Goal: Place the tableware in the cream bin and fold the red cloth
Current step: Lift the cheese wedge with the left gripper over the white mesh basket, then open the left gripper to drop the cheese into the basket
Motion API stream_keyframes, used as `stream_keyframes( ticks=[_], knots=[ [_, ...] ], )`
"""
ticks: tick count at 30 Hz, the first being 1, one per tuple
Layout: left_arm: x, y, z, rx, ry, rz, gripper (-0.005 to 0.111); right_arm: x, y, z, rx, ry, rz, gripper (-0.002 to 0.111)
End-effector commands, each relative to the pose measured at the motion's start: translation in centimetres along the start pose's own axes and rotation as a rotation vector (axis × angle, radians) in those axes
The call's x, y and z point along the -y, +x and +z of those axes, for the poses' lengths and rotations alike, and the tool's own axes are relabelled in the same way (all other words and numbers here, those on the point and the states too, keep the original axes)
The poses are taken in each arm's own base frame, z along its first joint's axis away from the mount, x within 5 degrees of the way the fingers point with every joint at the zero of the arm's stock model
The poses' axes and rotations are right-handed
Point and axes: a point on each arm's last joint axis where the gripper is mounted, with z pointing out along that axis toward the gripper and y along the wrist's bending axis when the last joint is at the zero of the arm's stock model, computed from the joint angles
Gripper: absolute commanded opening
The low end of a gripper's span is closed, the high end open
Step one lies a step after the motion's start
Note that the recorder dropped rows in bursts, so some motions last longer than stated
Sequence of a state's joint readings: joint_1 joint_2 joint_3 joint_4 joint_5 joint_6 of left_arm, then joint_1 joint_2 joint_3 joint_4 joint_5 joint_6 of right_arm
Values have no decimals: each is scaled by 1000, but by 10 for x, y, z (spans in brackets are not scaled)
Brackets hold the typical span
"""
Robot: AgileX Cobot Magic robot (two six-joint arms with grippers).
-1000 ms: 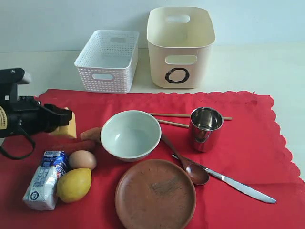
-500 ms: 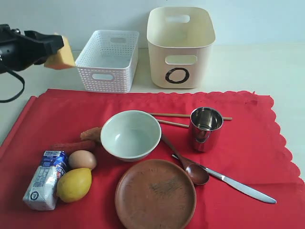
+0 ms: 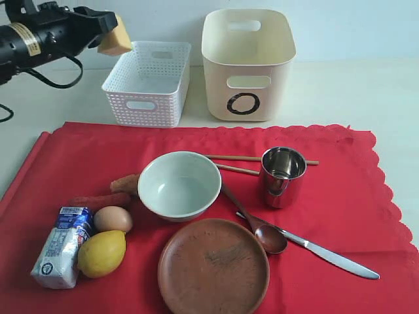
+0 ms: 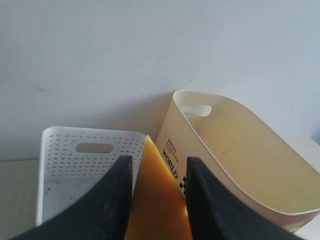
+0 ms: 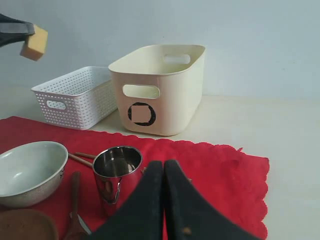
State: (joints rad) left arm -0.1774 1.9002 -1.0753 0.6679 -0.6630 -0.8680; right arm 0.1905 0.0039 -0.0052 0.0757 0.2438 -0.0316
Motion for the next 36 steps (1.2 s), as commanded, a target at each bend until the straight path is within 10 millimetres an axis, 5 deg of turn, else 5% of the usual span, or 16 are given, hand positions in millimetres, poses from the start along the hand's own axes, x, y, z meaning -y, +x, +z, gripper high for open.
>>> stream_keyframes(
  ticks=[1, 11, 19, 24, 30, 36],
  knots=[
    [-11, 17, 29, 51, 85, -35, 0, 0, 1, 0, 6, -1, -1, 0],
    [-37, 53, 73, -20, 111, 13, 2, 0, 1, 0, 6, -1, -1, 0],
    [-42, 61, 78, -49, 105, 29, 56, 0, 1, 0, 6, -1, -1, 0],
    [-40, 62, 78, -63, 117, 46, 75, 0, 1, 0, 6, -1, -1, 0],
    [-35, 61, 74, -118, 175, 91, 78, 0, 1, 0, 6, -1, -1, 0],
    [-22, 29, 57, -168, 257, 146, 78, 0, 1, 0, 6, -1, -1, 0]
  ],
)
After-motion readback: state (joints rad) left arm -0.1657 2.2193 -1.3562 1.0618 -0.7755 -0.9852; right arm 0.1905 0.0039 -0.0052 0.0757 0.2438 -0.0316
